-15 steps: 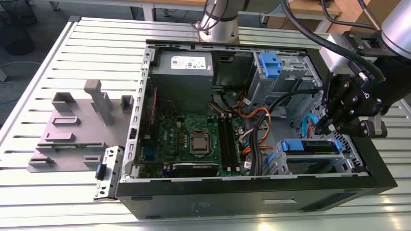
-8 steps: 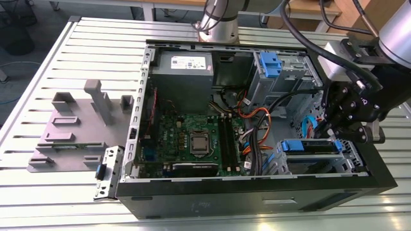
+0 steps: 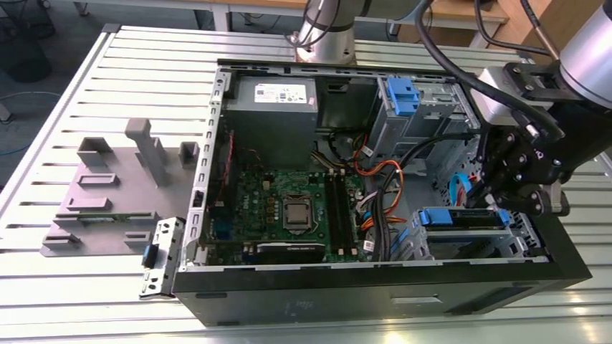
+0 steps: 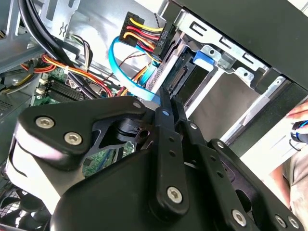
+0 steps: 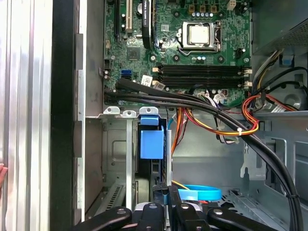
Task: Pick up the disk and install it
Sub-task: 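Insert the first disk wire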
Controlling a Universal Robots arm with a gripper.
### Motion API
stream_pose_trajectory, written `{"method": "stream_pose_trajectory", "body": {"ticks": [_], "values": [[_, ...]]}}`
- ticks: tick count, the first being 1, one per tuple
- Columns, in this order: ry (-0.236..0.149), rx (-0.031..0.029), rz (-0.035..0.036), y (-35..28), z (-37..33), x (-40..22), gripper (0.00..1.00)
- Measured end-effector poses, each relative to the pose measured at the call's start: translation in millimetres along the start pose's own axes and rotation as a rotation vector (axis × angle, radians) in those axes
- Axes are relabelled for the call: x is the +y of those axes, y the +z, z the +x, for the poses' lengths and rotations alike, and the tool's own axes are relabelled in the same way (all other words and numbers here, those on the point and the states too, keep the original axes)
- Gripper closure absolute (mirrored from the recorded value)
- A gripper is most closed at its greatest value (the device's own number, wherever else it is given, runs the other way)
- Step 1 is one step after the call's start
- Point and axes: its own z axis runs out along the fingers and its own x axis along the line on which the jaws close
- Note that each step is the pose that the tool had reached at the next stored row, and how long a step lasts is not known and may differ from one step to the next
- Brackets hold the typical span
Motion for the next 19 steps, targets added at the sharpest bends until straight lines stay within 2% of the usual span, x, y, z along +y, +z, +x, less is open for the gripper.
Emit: {"method": "stream_pose_trajectory", "body": {"ticks": [13,19], "values": [[0.000,0.0000,-0.0001,5.3,1.5,-0.1,0.84],[0.000,0.0000,-0.0003,5.8,2.6,-0.1,0.84]]}}
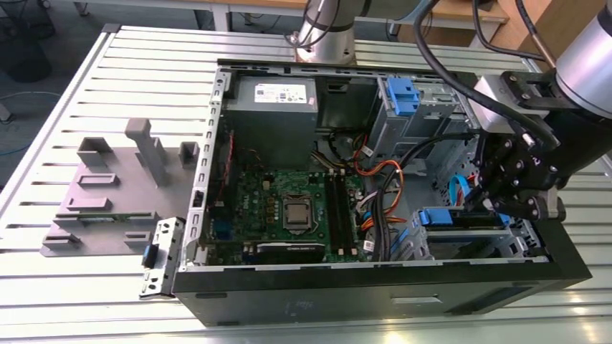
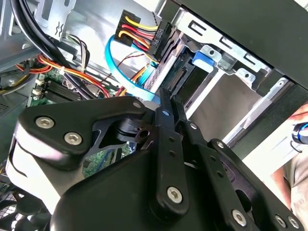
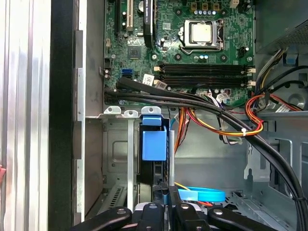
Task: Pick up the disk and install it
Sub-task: 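Insert the first disk wire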
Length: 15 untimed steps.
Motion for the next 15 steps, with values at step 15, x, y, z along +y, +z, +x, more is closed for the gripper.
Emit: {"method": "stream_pose_trajectory", "body": {"ticks": [15], "values": [[0.000,-0.0001,0.0000,5.2,0.4,-0.1,0.84]]}}
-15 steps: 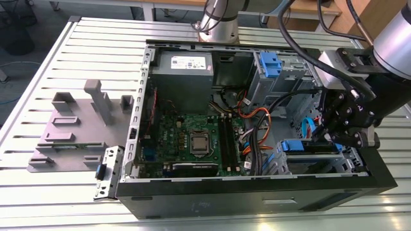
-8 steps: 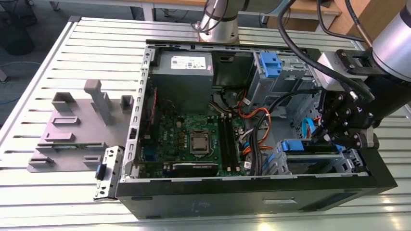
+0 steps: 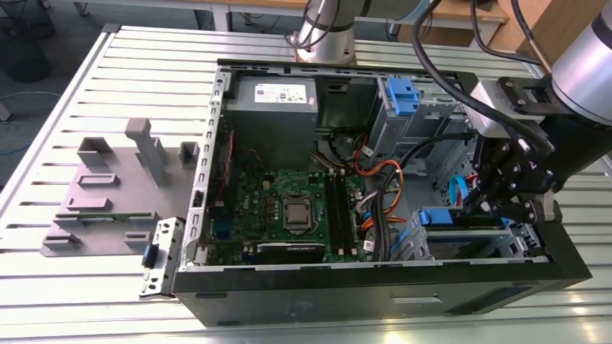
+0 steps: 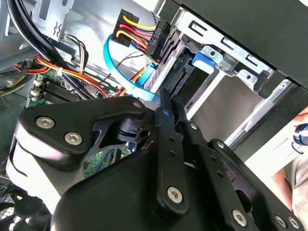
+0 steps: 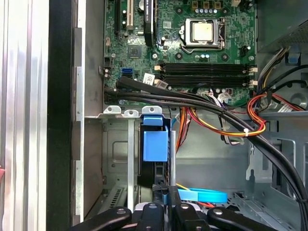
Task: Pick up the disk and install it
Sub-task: 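Insert the first disk wire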
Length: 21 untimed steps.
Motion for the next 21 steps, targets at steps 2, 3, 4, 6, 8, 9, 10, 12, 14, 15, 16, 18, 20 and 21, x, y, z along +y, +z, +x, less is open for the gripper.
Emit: {"method": "stream_pose_trajectory", "body": {"ticks": [2,3,4,6,8,9,10,12,14,15,16,18,20,21], "values": [[0.000,0.0004,0.0000,0.5,0.0,0.0,0.84],[0.000,0.0004,0.0000,0.5,0.0,0.0,0.84],[0.000,0.0004,0.0000,0.6,0.0,0.0,0.84],[0.000,-0.0001,0.0000,1.4,0.0,0.0,0.84],[0.000,0.0003,0.0000,2.1,0.0,0.0,0.84],[0.000,0.0003,0.0000,2.1,0.0,0.0,0.84],[0.000,0.0005,0.0000,2.1,0.0,0.0,0.84],[0.000,0.0003,0.0000,2.2,0.0,0.0,0.84],[0.000,0.0002,0.0000,2.2,0.0,0.0,0.84],[0.000,0.0003,0.0000,2.2,0.0,0.0,0.84],[0.000,0.0002,0.0000,2.2,0.0,0.0,0.84],[0.000,0.0002,0.0000,2.2,0.0,0.0,0.84],[0.000,-0.0002,0.0000,2.4,0.0,0.0,0.83],[0.000,-0.0001,0.0000,2.4,0.0,0.0,0.83]]}}
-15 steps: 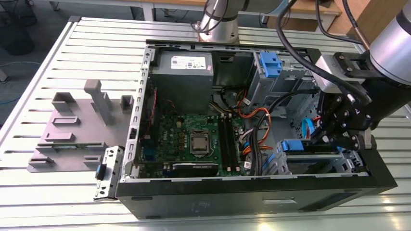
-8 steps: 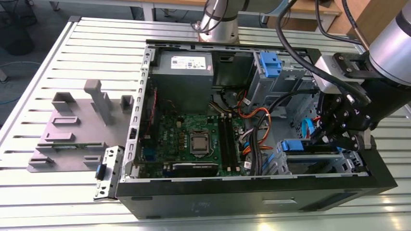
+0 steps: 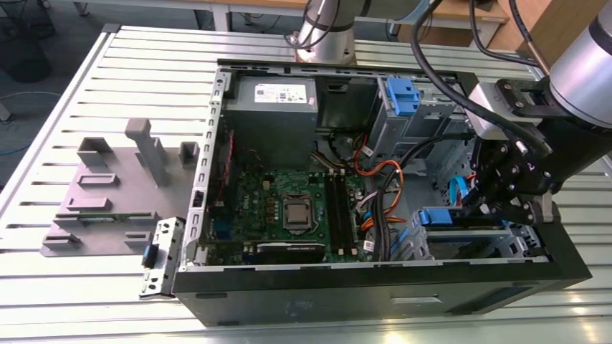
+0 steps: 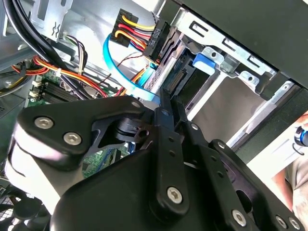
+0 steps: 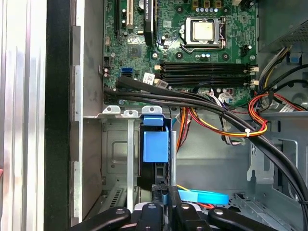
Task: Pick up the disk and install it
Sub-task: 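Insert the first disk wire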
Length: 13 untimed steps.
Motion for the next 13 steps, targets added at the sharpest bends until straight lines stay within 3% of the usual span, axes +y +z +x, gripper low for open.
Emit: {"method": "stream_pose_trajectory", "body": {"ticks": [1,2,8,13], "values": [[0.000,0.0000,0.0000,0.0,0.0,0.0,0.83],[0.000,0.0001,0.0000,0.0,0.0,0.0,0.76],[0.000,0.0003,0.0000,-0.1,0.0,0.0,0.76],[0.000,0.0002,0.0000,-6.8,-0.1,0.1,0.76]]}}
